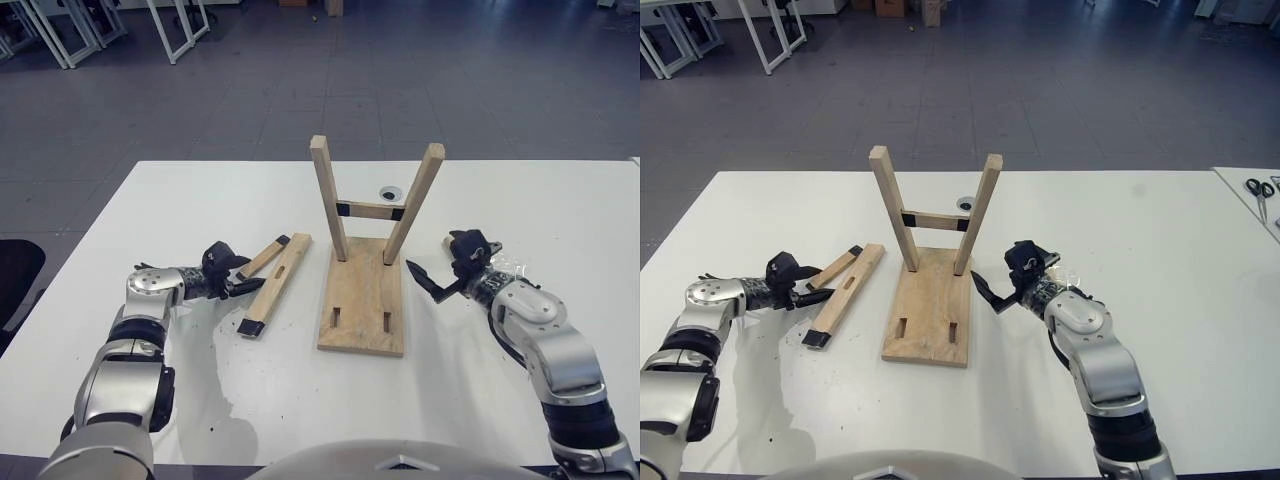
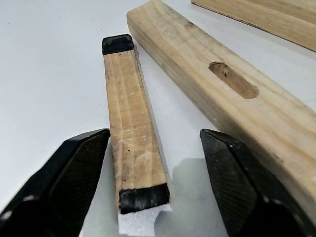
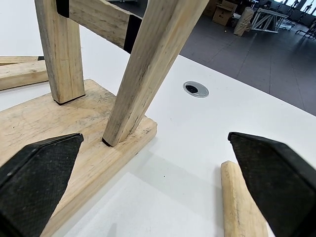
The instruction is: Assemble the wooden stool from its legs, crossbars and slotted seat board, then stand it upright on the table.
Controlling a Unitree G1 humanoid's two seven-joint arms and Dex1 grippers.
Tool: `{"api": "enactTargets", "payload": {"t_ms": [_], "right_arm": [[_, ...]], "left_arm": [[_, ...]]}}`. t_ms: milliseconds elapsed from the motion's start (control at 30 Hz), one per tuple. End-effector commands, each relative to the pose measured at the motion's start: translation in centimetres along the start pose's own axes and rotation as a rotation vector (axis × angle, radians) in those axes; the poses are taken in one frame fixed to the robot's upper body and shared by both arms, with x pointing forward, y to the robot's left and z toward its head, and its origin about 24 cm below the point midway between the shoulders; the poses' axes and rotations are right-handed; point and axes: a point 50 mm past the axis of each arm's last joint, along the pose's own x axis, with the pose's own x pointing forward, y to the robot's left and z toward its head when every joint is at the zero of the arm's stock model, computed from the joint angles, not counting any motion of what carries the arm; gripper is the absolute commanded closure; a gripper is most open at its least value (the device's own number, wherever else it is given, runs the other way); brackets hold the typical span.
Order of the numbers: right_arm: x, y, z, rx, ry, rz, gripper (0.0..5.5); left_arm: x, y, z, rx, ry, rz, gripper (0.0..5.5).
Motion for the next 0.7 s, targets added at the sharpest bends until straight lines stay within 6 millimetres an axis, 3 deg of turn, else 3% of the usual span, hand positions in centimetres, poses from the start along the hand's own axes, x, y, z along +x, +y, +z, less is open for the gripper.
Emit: {"api": "enactTargets", "payload": {"t_ms": [33, 233, 367, 533, 600, 700], "right_arm": [[0.1, -0.4, 0.5, 0.0, -0.019, -0.03, 0.0], [0.0, -0.7, 0.8, 0.021, -0.053, -0.074, 0.0], [-1.3, -1.6, 1.3, 0.167, -0.091, -0.083, 0.0], [-3.0, -2.5, 2.1, 0.358, -0.135, -0.082, 0.0], [-3.4, -2.5, 2.7, 0.521, -0.204, -0.006, 0.0], [-4.0, -1.8, 3.7, 0.671, -0.291, 0.108, 0.0]], "left_arm": [[0.6, -2.2, -5.4, -0.166, 0.278, 0.008, 2.75], [1.4, -3.2, -6.3, -0.285, 0.307, 0.055, 3.41], [2.0, -3.4, -6.1, -0.296, 0.281, 0.105, 4.02], [2.5, -4.2, -5.4, -0.261, 0.209, 0.132, 4.18], [2.0, -3.6, -4.3, -0.228, 0.104, 0.235, 4.18], [0.2, -1.8, -1.2, -0.145, -0.162, 0.486, 4.18]]}}
